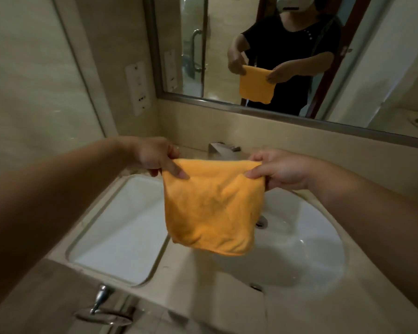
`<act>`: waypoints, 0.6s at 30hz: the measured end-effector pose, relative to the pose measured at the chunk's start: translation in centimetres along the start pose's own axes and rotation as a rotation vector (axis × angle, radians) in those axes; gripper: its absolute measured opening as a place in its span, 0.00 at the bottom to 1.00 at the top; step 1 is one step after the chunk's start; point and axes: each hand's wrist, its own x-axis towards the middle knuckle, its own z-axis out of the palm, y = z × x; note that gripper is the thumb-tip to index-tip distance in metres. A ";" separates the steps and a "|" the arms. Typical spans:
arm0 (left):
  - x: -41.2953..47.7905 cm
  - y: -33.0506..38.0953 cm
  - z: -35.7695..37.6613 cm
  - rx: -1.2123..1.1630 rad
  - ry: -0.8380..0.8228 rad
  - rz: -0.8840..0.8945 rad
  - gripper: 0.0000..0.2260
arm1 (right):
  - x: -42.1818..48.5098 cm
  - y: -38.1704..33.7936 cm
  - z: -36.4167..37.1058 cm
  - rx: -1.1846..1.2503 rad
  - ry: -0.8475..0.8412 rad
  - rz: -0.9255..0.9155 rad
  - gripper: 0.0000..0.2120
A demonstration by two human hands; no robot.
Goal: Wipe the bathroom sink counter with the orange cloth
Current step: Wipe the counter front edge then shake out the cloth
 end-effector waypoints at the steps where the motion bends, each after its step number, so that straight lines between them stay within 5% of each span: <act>1: 0.0 -1.8 -0.6 0.000 -0.012 -0.044 0.09 | 1.6 -0.3 1.6 -0.047 -0.009 0.011 0.07; 8: 2.7 -12.4 -6.6 0.375 0.433 0.013 0.10 | 12.1 -4.5 10.7 -0.499 0.258 -0.150 0.18; 11: 3.4 -16.1 -6.8 0.375 0.611 0.088 0.12 | 14.2 -4.5 13.9 -0.458 0.349 -0.215 0.19; 14: 3.2 -21.1 -3.6 0.401 0.694 0.189 0.10 | 14.4 -0.7 18.0 -0.544 0.417 -0.190 0.21; 18: 2.3 -27.8 3.3 0.439 0.606 0.372 0.09 | 12.2 6.4 25.5 -0.825 0.438 -0.297 0.21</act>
